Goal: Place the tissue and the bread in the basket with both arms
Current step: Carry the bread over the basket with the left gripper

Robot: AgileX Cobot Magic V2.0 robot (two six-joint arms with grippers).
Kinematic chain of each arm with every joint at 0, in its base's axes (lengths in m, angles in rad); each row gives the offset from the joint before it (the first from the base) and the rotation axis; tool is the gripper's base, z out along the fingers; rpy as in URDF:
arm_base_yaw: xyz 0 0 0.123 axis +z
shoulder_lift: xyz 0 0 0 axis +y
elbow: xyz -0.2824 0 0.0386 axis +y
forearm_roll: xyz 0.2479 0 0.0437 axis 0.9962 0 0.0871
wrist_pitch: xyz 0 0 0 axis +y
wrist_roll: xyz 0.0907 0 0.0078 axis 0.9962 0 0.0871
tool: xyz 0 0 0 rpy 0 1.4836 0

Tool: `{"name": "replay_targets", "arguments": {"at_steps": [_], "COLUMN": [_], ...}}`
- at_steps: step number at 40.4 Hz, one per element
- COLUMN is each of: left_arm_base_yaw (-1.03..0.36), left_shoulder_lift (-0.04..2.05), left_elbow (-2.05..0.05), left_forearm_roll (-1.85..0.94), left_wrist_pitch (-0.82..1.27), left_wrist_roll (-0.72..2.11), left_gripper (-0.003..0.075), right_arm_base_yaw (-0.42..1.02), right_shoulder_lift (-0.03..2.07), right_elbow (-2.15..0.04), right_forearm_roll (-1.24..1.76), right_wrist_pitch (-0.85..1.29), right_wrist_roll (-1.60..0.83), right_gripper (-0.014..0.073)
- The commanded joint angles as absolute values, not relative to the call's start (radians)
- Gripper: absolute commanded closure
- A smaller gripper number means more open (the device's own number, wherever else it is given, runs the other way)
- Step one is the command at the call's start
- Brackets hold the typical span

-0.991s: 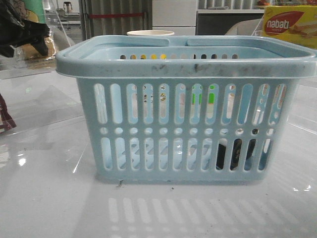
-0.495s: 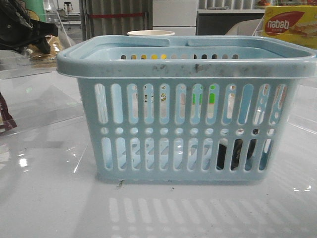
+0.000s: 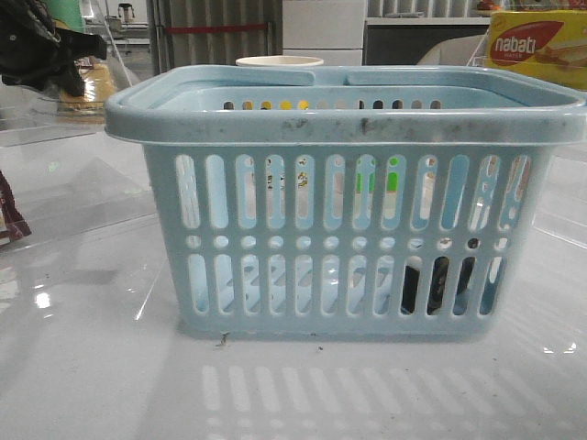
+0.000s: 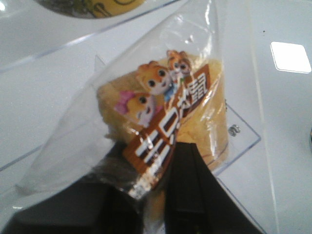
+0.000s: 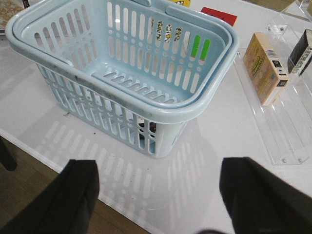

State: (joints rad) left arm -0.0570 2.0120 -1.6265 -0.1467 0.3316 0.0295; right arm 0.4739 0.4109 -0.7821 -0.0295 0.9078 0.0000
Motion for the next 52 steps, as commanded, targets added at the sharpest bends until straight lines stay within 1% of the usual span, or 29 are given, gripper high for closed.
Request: {"name": "replay_targets", "arguments": {"at_steps": [1,12,20,26,35,44,52], "left_arm_base_yaw": [-0.061,-0.092,-0.151,-0.218,-0.354,-0.507,-0.611], "left_shoulder_lift": [1.9,1.734,1.583,1.469,1.304,1.277,1.358], "left_elbow": [-1.662,-1.662,-1.662,-1.64,-1.516,-1.395,-1.327], "left_forearm_roll": [-0.15,-0.15,-0.15,-0.15,-0.15,-0.15,-0.168], "left_wrist_pitch": [0.331,0.401,0.469,0.533,0.503,0.497,0.434], "left_wrist_roll": [0.025,0.031,0.032,0.074,0.085,0.125,0.134], "left_gripper": [0.0629,0.0629,0.0629,0.0629,0.063,0.0629,0.063], "right_arm_base_yaw": [0.473,0.473,0.473,0.473,0.473,0.473,0.473], "right_shoulder_lift": [0.418,0.418,0.418,0.418,0.418,0.418,0.418], "right_elbow": [-0.805,-0.805,-0.805,-0.805,-0.805,-0.805,-0.805], "right_forearm_roll": [-0.041,-0.041,-0.041,-0.041,-0.041,-0.041,-0.041], "right_wrist_pitch": [0.836,0.836,0.836,0.836,0.836,0.836,0.836], "right_wrist_roll": [-0.006,-0.006,-0.006,-0.006,-0.006,-0.006,-0.006], "right_gripper": [-0.0019,-0.0019,-0.0019,-0.0019,-0.0019,-0.0019,-0.0019]}}
